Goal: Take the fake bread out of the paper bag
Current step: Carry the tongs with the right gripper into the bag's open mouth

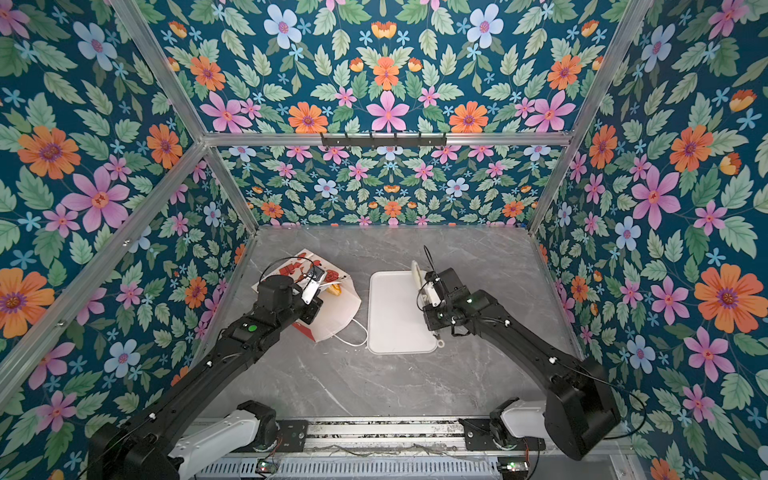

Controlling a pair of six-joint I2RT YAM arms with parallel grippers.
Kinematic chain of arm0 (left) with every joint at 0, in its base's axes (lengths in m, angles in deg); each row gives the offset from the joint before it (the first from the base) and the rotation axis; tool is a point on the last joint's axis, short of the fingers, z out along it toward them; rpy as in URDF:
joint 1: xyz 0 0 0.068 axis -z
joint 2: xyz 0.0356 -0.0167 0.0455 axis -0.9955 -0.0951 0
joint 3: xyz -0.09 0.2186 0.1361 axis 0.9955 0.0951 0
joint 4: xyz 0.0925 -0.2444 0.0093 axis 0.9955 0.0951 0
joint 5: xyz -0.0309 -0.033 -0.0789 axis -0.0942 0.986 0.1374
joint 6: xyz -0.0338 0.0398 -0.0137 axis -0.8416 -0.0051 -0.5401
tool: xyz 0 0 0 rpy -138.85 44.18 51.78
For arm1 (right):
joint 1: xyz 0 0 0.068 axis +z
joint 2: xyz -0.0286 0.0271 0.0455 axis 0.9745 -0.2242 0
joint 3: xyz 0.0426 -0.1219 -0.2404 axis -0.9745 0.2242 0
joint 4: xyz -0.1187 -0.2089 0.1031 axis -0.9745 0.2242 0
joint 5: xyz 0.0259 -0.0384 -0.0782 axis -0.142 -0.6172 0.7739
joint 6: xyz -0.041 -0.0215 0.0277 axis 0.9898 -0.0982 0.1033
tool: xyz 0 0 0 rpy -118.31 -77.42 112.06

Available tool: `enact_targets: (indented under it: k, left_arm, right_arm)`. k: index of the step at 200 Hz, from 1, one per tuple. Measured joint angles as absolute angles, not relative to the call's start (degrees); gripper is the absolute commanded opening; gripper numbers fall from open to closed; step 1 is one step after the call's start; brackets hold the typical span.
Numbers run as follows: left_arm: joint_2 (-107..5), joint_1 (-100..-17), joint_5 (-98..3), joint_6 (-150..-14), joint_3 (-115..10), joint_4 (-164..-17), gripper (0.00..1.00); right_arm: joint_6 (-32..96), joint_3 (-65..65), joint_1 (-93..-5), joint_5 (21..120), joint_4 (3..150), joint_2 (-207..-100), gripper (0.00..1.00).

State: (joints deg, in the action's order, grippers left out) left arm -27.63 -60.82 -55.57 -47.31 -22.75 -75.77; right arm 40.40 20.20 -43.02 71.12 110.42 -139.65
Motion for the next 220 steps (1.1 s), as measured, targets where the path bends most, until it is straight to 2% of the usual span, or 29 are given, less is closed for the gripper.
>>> enact_targets:
  k: [38, 87, 126, 160, 220]
  left_arm:
    - [-27.4, -60.8, -55.6, -47.3, -22.8, -75.8, 0.0]
    - [-27.0, -60.8, -55.6, -47.4, -22.8, -75.8, 0.0]
    - [-26.6, -60.8, -55.5, -47.4, -22.8, -75.7, 0.0]
    - [-26.4, -60.8, -55.3, -47.4, -22.8, -75.7, 0.0]
    - [-26.3, -60.8, -54.9, -47.4, -22.8, -75.5, 0.0]
  right_arm:
    - [46.5, 16.2, -32.1, 65.6, 110.6, -144.3, 0.15]
    - [51.2, 10.0, -25.8, 65.9, 110.7, -156.1, 0.15]
    - [53.6, 5.3, -25.4, 67.9, 109.8, -162.4, 0.16]
    - [54.6, 0.4, -26.1, 72.0, 109.8, -169.2, 0.22]
    - [53.5, -5.1, -28.6, 75.3, 108.7, -172.8, 0.29]
